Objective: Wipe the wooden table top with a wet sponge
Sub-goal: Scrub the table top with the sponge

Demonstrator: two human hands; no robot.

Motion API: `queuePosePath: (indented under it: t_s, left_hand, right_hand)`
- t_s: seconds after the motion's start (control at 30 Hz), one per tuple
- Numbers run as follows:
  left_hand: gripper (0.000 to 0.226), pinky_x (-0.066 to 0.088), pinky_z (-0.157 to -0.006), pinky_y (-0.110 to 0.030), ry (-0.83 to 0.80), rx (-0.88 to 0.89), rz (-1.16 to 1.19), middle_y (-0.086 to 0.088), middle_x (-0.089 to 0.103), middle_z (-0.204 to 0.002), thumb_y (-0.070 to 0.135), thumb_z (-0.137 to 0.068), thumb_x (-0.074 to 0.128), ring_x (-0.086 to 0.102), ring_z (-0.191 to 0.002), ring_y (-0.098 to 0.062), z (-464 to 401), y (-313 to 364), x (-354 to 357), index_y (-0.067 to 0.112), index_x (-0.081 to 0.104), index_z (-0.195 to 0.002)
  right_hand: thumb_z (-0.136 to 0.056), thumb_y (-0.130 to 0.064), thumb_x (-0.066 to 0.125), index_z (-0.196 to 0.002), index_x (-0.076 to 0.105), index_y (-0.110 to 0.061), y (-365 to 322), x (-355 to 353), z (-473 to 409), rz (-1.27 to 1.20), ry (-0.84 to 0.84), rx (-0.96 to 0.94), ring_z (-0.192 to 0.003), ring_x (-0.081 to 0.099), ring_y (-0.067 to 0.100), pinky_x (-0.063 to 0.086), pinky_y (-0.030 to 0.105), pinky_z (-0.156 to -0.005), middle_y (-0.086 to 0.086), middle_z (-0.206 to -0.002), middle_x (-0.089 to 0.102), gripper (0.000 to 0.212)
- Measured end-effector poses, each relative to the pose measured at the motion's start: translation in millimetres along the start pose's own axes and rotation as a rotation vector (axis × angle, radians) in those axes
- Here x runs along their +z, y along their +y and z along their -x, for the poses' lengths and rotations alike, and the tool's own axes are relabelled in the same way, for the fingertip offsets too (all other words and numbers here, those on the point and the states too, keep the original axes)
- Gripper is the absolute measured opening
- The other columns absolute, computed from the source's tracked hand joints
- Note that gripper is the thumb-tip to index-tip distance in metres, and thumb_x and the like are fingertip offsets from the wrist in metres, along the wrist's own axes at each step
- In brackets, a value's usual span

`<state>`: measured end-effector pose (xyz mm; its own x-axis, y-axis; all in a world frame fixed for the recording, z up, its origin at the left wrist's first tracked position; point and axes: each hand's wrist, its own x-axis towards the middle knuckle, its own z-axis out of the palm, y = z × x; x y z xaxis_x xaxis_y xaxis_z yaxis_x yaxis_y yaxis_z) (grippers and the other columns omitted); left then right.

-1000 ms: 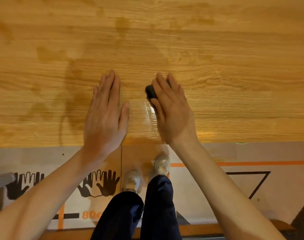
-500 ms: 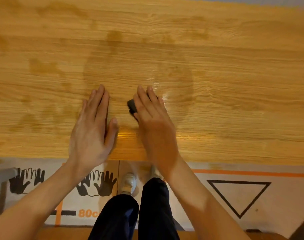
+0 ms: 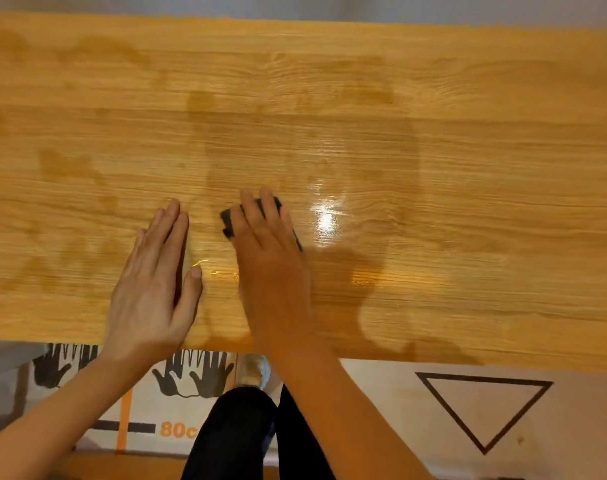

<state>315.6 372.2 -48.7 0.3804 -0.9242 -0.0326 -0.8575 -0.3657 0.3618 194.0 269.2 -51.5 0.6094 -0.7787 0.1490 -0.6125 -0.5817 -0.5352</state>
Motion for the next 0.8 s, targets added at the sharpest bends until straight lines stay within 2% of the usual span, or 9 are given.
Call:
queuePosePath:
  t_s: [0.07, 0.13, 0.2, 0.33, 0.4, 0.53, 0.63, 0.7, 0.8]
  left_hand:
    - [0.063, 0.002, -0.128, -0.028, 0.002, 0.004, 0.017, -0.007, 0.016, -0.169, 0.031, -0.104, 0.033, 0.006, -0.158, -0.014, 0, 0, 0, 0.002, 0.024, -0.159]
    - [0.064, 0.002, -0.128, -0.029, 0.002, -0.002, 0.022, -0.007, 0.016, -0.168, 0.032, -0.103, 0.032, 0.005, -0.158, -0.012, 0, 0, 0, 0.001, 0.024, -0.159]
    - [0.064, 0.003, -0.128, -0.032, -0.005, -0.002, 0.014, -0.008, 0.016, -0.169, 0.032, -0.104, 0.031, 0.006, -0.158, -0.016, -1, -2, 1, 0.000, 0.023, -0.159]
    - [0.065, 0.004, -0.129, -0.035, -0.009, 0.001, 0.007, -0.009, 0.014, -0.169, 0.031, -0.103, 0.033, 0.008, -0.158, -0.020, -3, -5, 2, 0.000, 0.020, -0.159]
    - [0.064, 0.008, -0.129, -0.038, 0.018, 0.016, 0.031, -0.011, 0.017, -0.168, 0.026, -0.102, 0.037, 0.012, -0.158, -0.023, -1, -5, 3, -0.002, 0.023, -0.157]
    - [0.062, 0.006, -0.129, -0.036, 0.023, 0.027, 0.042, -0.012, 0.018, -0.168, 0.024, -0.103, 0.037, 0.012, -0.158, -0.023, -2, -6, 5, -0.004, 0.024, -0.156]
    - [0.063, 0.006, -0.129, -0.037, -0.004, 0.034, 0.092, -0.011, 0.017, -0.169, 0.027, -0.104, 0.038, 0.013, -0.158, -0.025, -2, -5, 0, -0.001, 0.023, -0.158]
    - [0.065, 0.005, -0.129, -0.035, -0.032, 0.012, 0.177, -0.005, 0.014, -0.170, 0.033, -0.104, 0.037, 0.012, -0.158, -0.022, -3, -4, -6, 0.004, 0.021, -0.160]
    - [0.065, 0.009, -0.129, -0.039, -0.034, 0.016, 0.239, 0.001, 0.012, -0.170, 0.039, -0.106, 0.034, 0.009, -0.158, -0.017, -12, -8, -16, 0.006, 0.020, -0.160]
  right_hand:
    - [-0.085, 0.003, 0.065, -0.133, 0.054, -0.010, 23, -16, 0, 0.013, -0.067, -0.025, -0.141, 0.035, 0.027, 0.033, 0.039, -0.116, 0.007, -0.146, 0.048, 0.051]
    - [-0.094, -0.004, 0.054, -0.130, 0.055, -0.017, 60, -47, 10, 0.032, -0.092, 0.041, -0.139, 0.038, 0.025, 0.038, 0.041, -0.112, 0.004, -0.142, 0.052, 0.039]
    - [-0.101, -0.009, 0.044, -0.136, 0.053, -0.010, 96, -78, 26, -0.023, 0.005, 0.196, -0.143, 0.033, 0.023, 0.027, 0.042, -0.118, 0.006, -0.147, 0.047, 0.036]
    - [-0.100, -0.007, 0.047, -0.138, 0.048, 0.000, 96, -87, 31, -0.081, 0.231, 0.475, -0.146, 0.024, 0.021, 0.013, 0.037, -0.123, 0.011, -0.149, 0.041, 0.038]
    - [-0.097, -0.003, 0.052, -0.136, 0.050, 0.001, 62, -61, 12, -0.099, 0.217, 0.417, -0.145, 0.024, 0.016, 0.015, 0.033, -0.122, 0.014, -0.147, 0.045, 0.039]
    - [-0.093, -0.007, 0.062, -0.138, 0.050, -0.007, -2, 0, -23, -0.097, 0.026, 0.160, -0.146, 0.027, 0.023, 0.028, 0.047, -0.117, 0.008, -0.150, 0.043, 0.046]
    - [-0.093, 0.000, 0.060, -0.135, 0.053, -0.005, 15, -16, -26, -0.127, -0.057, 0.086, -0.144, 0.031, 0.024, 0.027, 0.044, -0.118, 0.009, -0.148, 0.046, 0.043]
    - [-0.096, 0.002, 0.055, -0.138, 0.052, -0.007, 49, -49, -12, -0.143, -0.030, 0.224, -0.146, 0.027, 0.018, 0.023, 0.043, -0.119, 0.006, -0.150, 0.044, 0.043]
    - [-0.100, -0.008, 0.051, -0.139, 0.049, -0.007, 90, -88, 4, -0.162, 0.164, 0.483, -0.147, 0.022, 0.015, 0.020, 0.047, -0.120, 0.002, -0.151, 0.040, 0.039]
